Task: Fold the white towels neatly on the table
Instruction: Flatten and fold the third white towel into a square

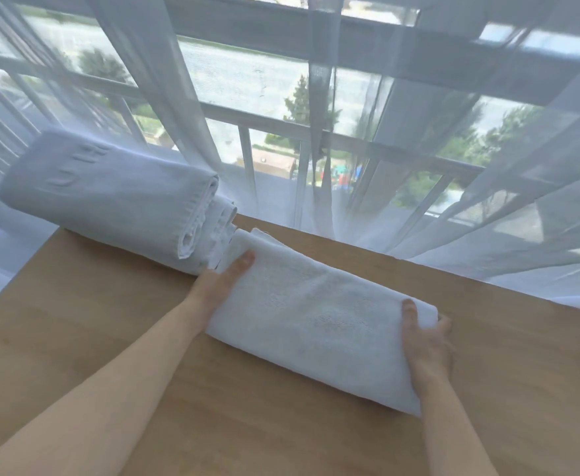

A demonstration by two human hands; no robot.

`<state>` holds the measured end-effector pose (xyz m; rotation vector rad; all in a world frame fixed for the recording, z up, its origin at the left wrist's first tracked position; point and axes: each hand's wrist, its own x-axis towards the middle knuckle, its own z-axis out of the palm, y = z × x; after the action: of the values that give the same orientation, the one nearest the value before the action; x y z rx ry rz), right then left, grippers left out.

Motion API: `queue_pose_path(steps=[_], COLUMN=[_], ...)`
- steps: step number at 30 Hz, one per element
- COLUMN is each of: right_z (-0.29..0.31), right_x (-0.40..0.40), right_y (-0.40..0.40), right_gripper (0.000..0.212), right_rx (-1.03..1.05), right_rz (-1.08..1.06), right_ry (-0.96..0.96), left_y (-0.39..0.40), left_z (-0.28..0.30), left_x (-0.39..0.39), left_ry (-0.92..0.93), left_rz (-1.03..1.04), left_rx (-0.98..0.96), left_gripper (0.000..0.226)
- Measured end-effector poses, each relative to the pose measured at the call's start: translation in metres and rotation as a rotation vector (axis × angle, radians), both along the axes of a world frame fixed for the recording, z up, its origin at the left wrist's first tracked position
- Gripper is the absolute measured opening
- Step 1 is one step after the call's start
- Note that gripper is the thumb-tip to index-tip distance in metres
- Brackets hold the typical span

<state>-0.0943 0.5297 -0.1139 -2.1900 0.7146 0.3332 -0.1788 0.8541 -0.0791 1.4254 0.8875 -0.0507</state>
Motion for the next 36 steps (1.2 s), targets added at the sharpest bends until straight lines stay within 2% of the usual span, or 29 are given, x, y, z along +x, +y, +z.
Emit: queue_pose_path(steps=[7, 9, 15, 19, 24, 29, 33, 36], right_z=[0.049, 0.070, 0.138, 0.166, 0.184, 0.193, 0.183, 0.154], right_x=[-0.027, -0.036, -0.064, -0.067, -0.055, -0.021, 0.012, 0.023], right_y=[0.033, 0.054, 0.149, 0.239, 0.350, 0.417, 0.443, 0.451], right_gripper=[0.080, 0.079, 0.075, 0.075, 0.071, 0.075, 0.075, 0.075], right_rx=[-0.050, -0.073, -0.104, -0.076, -0.018, 0.036, 0.083, 0.067], right_rz=[-0.019, -0.009, 0.002, 0.045, 0.113, 0.155, 0.150, 0.150], right_ry=[-0.130, -0.173, -0.324, -0.384, -0.402, -0.390, -0.349, -0.256], left_y=[0.025, 0.041, 0.139, 0.229, 0.337, 0.414, 0.450, 0.467], left_z=[0.033, 0.046, 0.092, 0.118, 0.143, 0.151, 0.138, 0.104], left_x=[-0.018, -0.026, -0.055, -0.059, -0.055, -0.032, -0.003, 0.014], left_ry=[-0.009, -0.027, -0.054, -0.102, -0.118, -0.135, -0.113, 0.010], left_rz=[-0.114, -0.113, -0.076, 0.008, 0.120, 0.185, 0.123, 0.032], left_rx=[0.074, 0.100, 0.074, 0.157, 0.250, 0.235, 0.228, 0.303], left_gripper=[0.079, 0.084, 0.098, 0.102, 0.097, 0.099, 0.095, 0.102])
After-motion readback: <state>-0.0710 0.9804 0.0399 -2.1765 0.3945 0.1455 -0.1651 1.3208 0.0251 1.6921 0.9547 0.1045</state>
